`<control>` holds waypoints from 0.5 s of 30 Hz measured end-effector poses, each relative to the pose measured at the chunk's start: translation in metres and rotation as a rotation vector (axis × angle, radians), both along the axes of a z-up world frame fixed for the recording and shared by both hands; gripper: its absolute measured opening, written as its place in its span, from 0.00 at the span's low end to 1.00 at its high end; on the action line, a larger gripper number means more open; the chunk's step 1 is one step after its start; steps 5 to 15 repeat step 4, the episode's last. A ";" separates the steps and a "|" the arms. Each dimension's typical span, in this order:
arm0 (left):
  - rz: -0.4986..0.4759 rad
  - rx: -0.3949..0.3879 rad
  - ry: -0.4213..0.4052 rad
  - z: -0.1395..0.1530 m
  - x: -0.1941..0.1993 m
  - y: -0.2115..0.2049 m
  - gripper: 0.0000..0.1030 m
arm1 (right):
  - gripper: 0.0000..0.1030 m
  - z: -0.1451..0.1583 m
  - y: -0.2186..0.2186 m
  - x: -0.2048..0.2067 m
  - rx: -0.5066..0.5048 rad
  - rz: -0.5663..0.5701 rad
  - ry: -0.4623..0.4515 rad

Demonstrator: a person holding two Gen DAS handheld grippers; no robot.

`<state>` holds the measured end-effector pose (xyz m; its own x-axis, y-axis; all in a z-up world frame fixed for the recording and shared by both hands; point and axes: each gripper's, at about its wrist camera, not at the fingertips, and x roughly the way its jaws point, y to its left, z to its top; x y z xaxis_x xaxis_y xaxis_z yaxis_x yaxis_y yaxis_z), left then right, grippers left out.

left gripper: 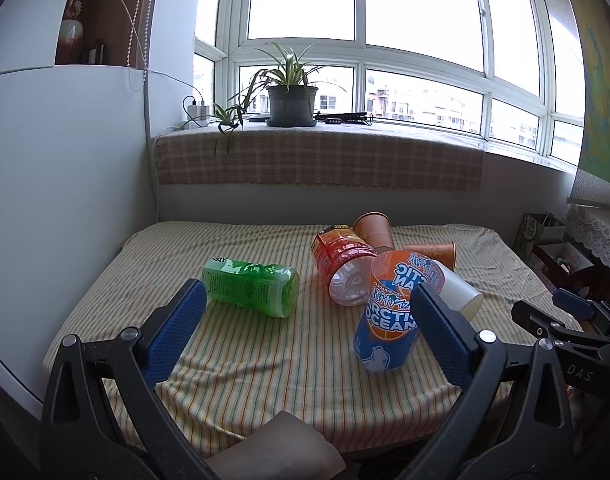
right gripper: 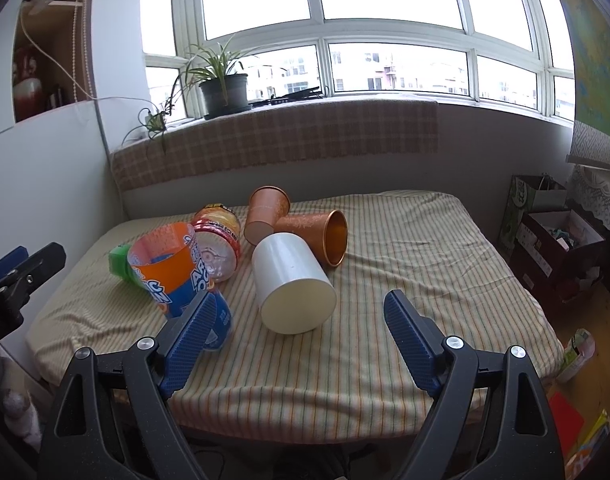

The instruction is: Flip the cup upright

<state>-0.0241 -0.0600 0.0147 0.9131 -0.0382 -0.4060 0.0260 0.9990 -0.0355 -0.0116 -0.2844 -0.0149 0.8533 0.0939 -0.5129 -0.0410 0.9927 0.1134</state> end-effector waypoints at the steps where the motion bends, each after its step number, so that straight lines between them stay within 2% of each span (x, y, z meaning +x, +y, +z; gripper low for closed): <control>1: -0.001 0.003 -0.001 -0.002 0.000 0.000 1.00 | 0.83 0.000 0.000 0.000 0.000 0.001 0.001; 15: 0.003 0.021 -0.002 -0.005 0.001 0.000 1.00 | 0.83 -0.001 0.001 0.001 -0.001 0.005 0.005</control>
